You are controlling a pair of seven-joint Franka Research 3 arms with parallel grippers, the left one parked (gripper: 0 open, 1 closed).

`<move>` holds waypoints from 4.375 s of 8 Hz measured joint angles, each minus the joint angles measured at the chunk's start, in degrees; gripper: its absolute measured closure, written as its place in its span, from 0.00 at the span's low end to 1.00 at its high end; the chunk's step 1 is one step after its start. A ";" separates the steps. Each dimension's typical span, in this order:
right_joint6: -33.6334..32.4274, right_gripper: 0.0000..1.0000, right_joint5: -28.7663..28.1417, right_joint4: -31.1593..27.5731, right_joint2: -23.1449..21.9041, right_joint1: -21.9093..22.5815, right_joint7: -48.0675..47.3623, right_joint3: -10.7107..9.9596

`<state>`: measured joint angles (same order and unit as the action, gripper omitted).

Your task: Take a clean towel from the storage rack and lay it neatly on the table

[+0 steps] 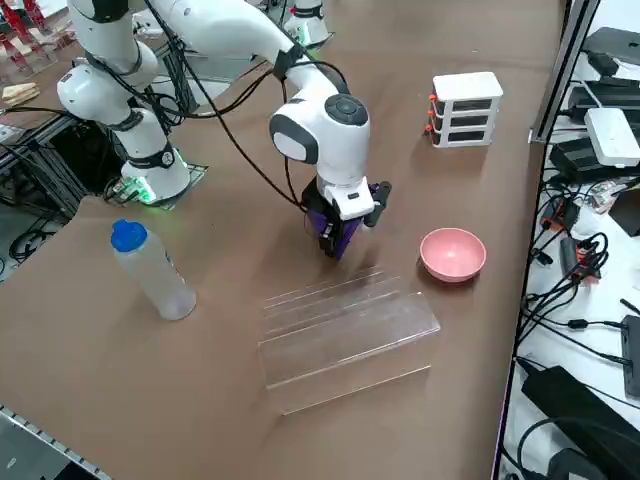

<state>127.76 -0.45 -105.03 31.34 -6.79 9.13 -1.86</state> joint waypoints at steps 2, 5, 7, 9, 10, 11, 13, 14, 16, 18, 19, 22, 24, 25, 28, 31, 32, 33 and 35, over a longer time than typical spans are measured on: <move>0.19 0.48 0.00 -0.03 0.54 -0.14 -0.01 -0.08; 1.14 0.70 0.00 -0.67 0.86 -0.20 -0.02 -0.11; 1.37 0.85 0.00 -0.68 0.84 -0.14 -0.02 -0.06; 1.34 0.93 0.00 -0.65 0.47 0.03 -0.02 0.19; 1.28 0.95 0.00 -0.61 0.16 0.15 -0.02 0.38; 0.92 0.96 0.00 -0.61 -0.36 0.29 -0.02 0.56; -0.46 0.98 0.00 -0.61 -1.48 0.62 -0.02 0.88; -1.17 0.98 -0.01 -0.61 -1.87 1.24 -0.02 0.97; -3.58 0.98 -0.04 -0.62 -2.17 2.26 -0.10 1.61; -7.65 0.98 -1.64 -0.58 -3.57 2.45 -2.21 4.40; -10.64 0.98 -2.26 -0.65 -5.01 2.54 -4.27 6.37; -13.70 0.98 -4.16 -5.61 -9.20 2.78 -8.67 11.91; -13.70 0.98 -6.92 -9.34 -10.80 3.04 -10.98 16.18; -13.57 0.98 -7.20 -10.54 -11.24 3.61 -13.86 18.27; -12.24 0.98 -7.27 -13.24 -11.46 9.84 -21.57 20.45; -11.34 0.81 -7.27 -14.84 -11.45 12.51 -24.77 20.46; -11.31 0.64 -7.28 -15.01 -11.45 12.44 -24.89 20.37; -11.34 0.44 -7.27 -14.96 -11.55 12.26 -24.92 20.22; -11.62 0.04 -7.28 -14.13 -13.32 11.53 -25.51 19.65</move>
<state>116.15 -7.73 -119.16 18.02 4.74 -16.38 17.79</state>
